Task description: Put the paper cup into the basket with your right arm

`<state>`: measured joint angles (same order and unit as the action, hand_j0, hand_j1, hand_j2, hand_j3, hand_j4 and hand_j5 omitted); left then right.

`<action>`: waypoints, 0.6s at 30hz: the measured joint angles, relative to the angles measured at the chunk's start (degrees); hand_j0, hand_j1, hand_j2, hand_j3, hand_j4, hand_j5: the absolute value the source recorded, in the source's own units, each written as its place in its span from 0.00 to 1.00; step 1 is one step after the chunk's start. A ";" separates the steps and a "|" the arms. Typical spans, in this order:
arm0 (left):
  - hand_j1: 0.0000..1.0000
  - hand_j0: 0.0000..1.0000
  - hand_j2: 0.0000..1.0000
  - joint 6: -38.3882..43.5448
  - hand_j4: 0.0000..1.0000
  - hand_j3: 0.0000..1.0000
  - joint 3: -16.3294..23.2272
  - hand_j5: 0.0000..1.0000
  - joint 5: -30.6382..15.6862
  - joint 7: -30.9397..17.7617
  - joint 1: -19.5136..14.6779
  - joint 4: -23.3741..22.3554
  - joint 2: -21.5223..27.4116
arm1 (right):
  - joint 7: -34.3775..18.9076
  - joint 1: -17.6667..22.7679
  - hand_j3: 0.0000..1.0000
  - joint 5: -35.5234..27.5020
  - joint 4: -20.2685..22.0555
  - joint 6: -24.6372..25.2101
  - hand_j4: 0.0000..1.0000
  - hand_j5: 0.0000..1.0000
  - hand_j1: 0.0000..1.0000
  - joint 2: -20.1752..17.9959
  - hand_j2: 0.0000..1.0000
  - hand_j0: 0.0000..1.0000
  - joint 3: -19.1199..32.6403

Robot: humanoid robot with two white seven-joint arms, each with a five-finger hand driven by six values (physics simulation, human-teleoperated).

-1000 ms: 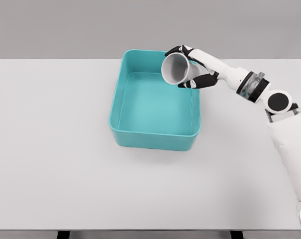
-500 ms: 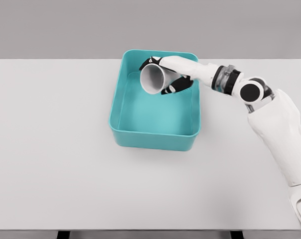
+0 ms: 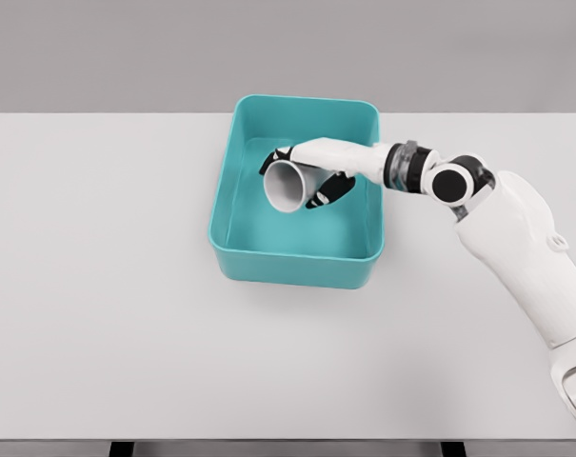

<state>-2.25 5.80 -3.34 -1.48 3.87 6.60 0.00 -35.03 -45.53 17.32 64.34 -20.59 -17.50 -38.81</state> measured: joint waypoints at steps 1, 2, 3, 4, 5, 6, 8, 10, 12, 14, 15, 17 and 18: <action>1.00 1.00 1.00 0.00 1.00 1.00 0.00 1.00 0.00 0.00 0.00 0.00 0.00 | 0.00 0.00 0.91 0.04 0.03 0.01 0.91 0.91 0.91 0.01 0.91 0.91 -0.05; 1.00 1.00 1.00 -0.01 1.00 1.00 0.00 1.00 0.00 0.00 0.00 0.00 0.00 | 0.00 0.00 0.91 0.07 0.07 0.01 0.91 0.91 0.91 0.01 0.91 0.91 -0.09; 1.00 1.00 1.00 -0.01 1.00 1.00 0.00 1.00 0.00 0.00 0.00 0.00 0.00 | 0.00 0.00 0.91 0.08 0.11 0.01 0.91 0.91 0.91 0.02 0.91 0.91 -0.11; 1.00 1.00 1.00 -0.01 1.00 1.00 0.00 1.00 0.00 0.00 0.00 0.00 0.00 | 0.00 0.00 0.91 0.10 0.14 0.01 0.91 0.91 0.91 0.02 0.91 0.91 -0.13; 1.00 1.00 1.00 -0.02 1.00 1.00 0.00 1.00 0.00 0.00 0.00 0.00 0.00 | 0.00 0.00 0.91 0.10 0.17 0.04 0.91 0.91 0.91 0.02 0.91 0.91 -0.14; 1.00 1.00 1.00 -0.02 1.00 1.00 0.00 1.00 0.00 0.00 0.00 -0.01 0.00 | 0.00 0.00 0.91 0.12 0.21 0.08 0.91 0.91 0.91 0.02 0.91 0.91 -0.15; 1.00 1.00 1.00 -0.01 1.00 1.00 0.00 1.00 0.00 0.00 0.00 -0.01 0.00 | 0.01 0.00 0.91 0.18 0.40 0.69 0.91 0.91 0.91 0.02 0.91 0.91 -0.17; 1.00 1.00 1.00 -0.01 1.00 1.00 0.00 1.00 0.00 0.00 0.00 -0.01 0.00 | 0.01 0.00 0.91 0.28 0.57 1.17 0.91 0.91 0.91 -0.01 0.91 0.91 -0.17; 1.00 1.00 1.00 -0.01 1.00 1.00 0.00 1.00 0.00 0.00 0.00 -0.01 0.00 | 0.01 -0.17 0.92 0.33 0.74 1.42 0.92 0.92 0.92 -0.05 0.92 0.92 -0.17; 1.00 1.00 1.00 -0.02 1.00 1.00 0.00 1.00 0.00 0.00 0.00 -0.01 0.00 | 0.01 -0.44 0.98 0.30 1.97 1.69 0.98 0.98 0.98 -0.28 0.98 0.98 0.02; 1.00 1.00 1.00 -0.01 1.00 1.00 0.00 1.00 0.00 0.00 0.00 -0.01 0.00 | 0.00 -0.35 0.98 0.11 2.98 1.78 0.98 0.98 0.98 -0.49 0.98 0.98 0.24; 1.00 1.00 1.00 -0.01 1.00 1.00 0.00 1.00 0.00 0.00 0.00 -0.01 0.00 | 0.00 0.44 0.98 -0.30 5.45 1.83 0.98 0.98 0.98 -1.23 0.98 0.98 1.84; 1.00 1.00 1.00 0.00 1.00 1.00 0.00 1.00 0.00 0.00 0.00 -0.01 0.00 | 0.00 0.61 0.98 -0.93 6.93 1.81 0.98 0.98 0.98 -1.68 0.98 0.98 3.16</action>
<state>-2.25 5.80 -3.34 -1.48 3.87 6.60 0.00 -35.03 -44.91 16.39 71.26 -18.78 -19.17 -35.65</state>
